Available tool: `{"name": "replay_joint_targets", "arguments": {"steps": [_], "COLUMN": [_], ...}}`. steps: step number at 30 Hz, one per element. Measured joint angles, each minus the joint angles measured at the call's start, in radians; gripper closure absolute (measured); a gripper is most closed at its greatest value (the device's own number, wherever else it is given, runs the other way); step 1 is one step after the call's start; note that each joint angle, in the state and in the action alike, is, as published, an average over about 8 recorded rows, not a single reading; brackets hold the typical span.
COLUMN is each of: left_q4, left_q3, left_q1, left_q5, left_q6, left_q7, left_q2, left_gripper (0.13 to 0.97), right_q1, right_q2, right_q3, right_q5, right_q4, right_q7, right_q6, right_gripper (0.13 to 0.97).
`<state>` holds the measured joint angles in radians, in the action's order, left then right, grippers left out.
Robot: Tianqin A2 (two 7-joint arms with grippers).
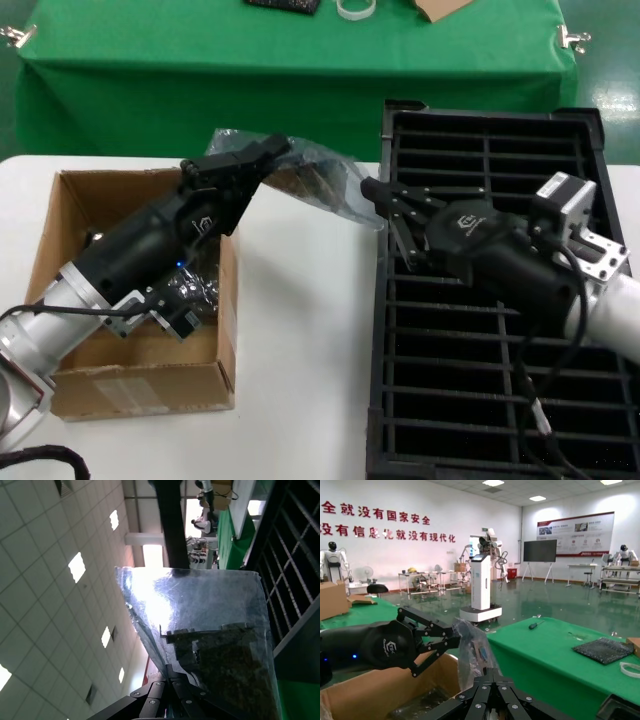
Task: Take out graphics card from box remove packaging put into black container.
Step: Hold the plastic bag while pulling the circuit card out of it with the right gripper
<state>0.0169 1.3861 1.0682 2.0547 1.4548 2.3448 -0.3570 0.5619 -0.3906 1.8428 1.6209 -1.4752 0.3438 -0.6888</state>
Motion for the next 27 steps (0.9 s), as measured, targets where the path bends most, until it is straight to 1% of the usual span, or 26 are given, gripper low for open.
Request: {"name": "replay_joint_targets", "arguments": {"steps": [6, 12, 16, 20, 27], "left_q4": [-0.001, -0.002, -0.002, -0.003, -0.004], "left_q3": [-0.002, 0.009, 0.015, 0.018, 0.017], "left_q1": [0.001, -0.01, -0.017, -0.019, -0.013], "left_q5": [-0.002, -0.016, -0.024, -0.029, -0.031], "left_q6": [0.019, 0.053, 0.065, 0.065, 0.045], "left_q7": [-0.047, -0.089, -0.105, -0.112, -0.119], "left_q2": [-0.01, -0.025, -0.031, -0.034, -0.034], "left_gripper": [0.958, 0.958, 0.958, 0.958, 0.958], "right_q1": [0.053, 0.077, 0.093, 0.11, 0.131], "right_q2": [0.034, 0.072, 0.089, 0.098, 0.1], "right_q3": [0.044, 0.075, 0.093, 0.109, 0.129], "right_q5": [-0.005, -0.008, -0.013, -0.022, -0.035], "right_q4": [0.066, 0.119, 0.147, 0.171, 0.204], "right_q7": [-0.005, -0.03, -0.035, -0.03, -0.013], "right_q6": [0.018, 0.042, 0.055, 0.064, 0.072], "right_gripper": [0.961, 0.962, 0.962, 0.962, 0.962]}}
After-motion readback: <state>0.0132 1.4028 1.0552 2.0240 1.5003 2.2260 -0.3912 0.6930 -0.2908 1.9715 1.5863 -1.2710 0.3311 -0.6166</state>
